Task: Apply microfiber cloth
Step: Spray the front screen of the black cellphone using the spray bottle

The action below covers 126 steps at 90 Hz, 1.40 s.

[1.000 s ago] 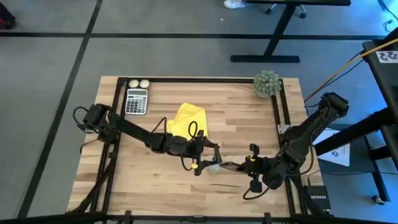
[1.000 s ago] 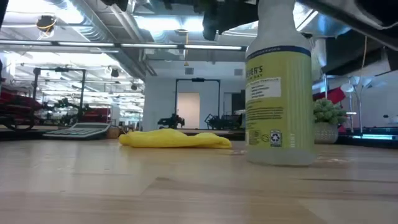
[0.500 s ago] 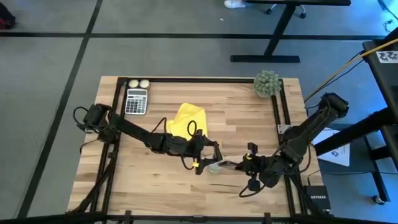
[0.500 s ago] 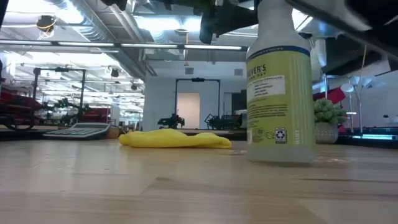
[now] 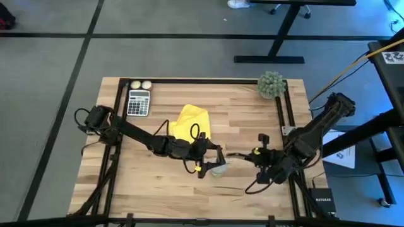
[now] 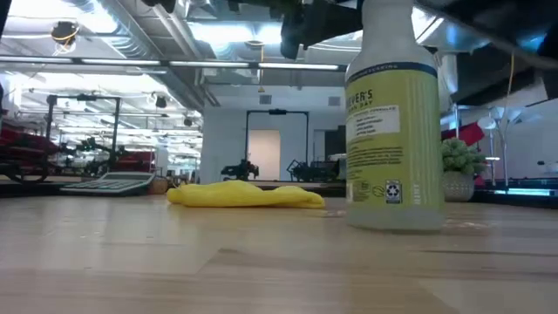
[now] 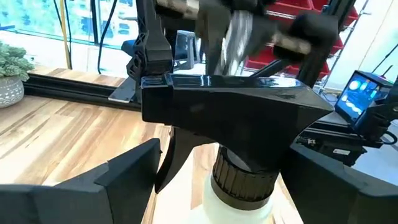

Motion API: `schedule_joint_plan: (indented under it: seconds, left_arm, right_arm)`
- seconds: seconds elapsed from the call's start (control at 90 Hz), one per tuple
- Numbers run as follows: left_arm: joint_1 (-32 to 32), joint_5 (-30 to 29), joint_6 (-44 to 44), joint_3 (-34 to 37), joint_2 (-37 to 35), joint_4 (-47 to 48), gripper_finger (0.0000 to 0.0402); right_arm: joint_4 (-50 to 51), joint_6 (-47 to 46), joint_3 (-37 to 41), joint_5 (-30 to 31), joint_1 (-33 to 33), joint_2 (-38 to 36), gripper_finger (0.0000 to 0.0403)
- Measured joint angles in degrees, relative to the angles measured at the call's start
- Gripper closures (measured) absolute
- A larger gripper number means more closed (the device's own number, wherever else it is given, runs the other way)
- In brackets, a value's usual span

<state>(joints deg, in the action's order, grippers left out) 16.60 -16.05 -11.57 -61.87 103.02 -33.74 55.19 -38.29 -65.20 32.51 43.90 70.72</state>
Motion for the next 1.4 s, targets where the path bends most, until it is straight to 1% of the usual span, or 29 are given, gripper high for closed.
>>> schedule_joint_plan:
  seconds: [0.1,0.211,0.389,0.567,0.778,0.867,0.956,1.0,1.133,1.256,1.344,1.4]
  left_arm:
    - [-0.01,0.0,0.0,0.0,0.0,0.0,0.01]
    - [-0.02,0.0,0.01,0.0,0.0,0.0,0.01]
    - [0.11,0.42,0.17,0.0,0.0,0.08,0.01]
    - [-0.01,-0.16,0.02,0.03,0.0,-0.14,0.01]
    - [0.24,-0.41,0.0,0.04,0.0,-0.6,0.01]
    - [0.22,-0.2,-0.02,0.02,0.0,-1.2,0.01]
    - [0.24,0.02,0.21,-0.02,0.0,-1.55,0.01]
    - [0.28,0.02,0.36,-0.02,0.0,-1.55,0.01]
    - [0.27,0.07,0.42,-0.02,0.0,-1.56,0.01]
    - [0.28,0.0,0.5,-0.02,0.0,-1.52,0.01]
    - [0.28,0.02,0.55,-0.02,0.0,-1.42,0.01]
    - [0.27,0.0,0.66,-0.02,0.0,-1.4,0.01]
  right_arm:
    - [-1.81,3.23,-1.32,-0.26,-0.06,-0.52,0.0395]
    - [-5.28,6.83,-1.43,-2.79,-0.09,0.02,0.0395]
    - [-8.16,7.15,-1.41,-3.04,-0.07,1.99,0.0395]
    - [-8.94,7.37,-1.34,-3.28,-1.41,4.94,0.0395]
    - [-9.45,8.6,-1.48,-2.58,-1.52,5.06,0.0395]
    - [-7.92,8.37,-2.83,-4.0,-1.6,4.63,0.0395]
    - [-2.47,6.71,-4.74,-4.65,-1.58,4.45,0.0395]
    - [-1.27,6.35,-5.51,-4.54,-1.6,4.43,0.0395]
    - [-2.54,7.74,-6.1,-4.32,-2.16,4.42,0.0395]
    - [-7.28,10.19,-5.09,-5.62,-2.84,5.25,0.0395]
    - [-8.33,10.97,-5.08,-5.15,-2.84,5.49,0.0395]
    - [-7.13,10.17,-5.06,-5.07,-2.69,5.7,0.0395]
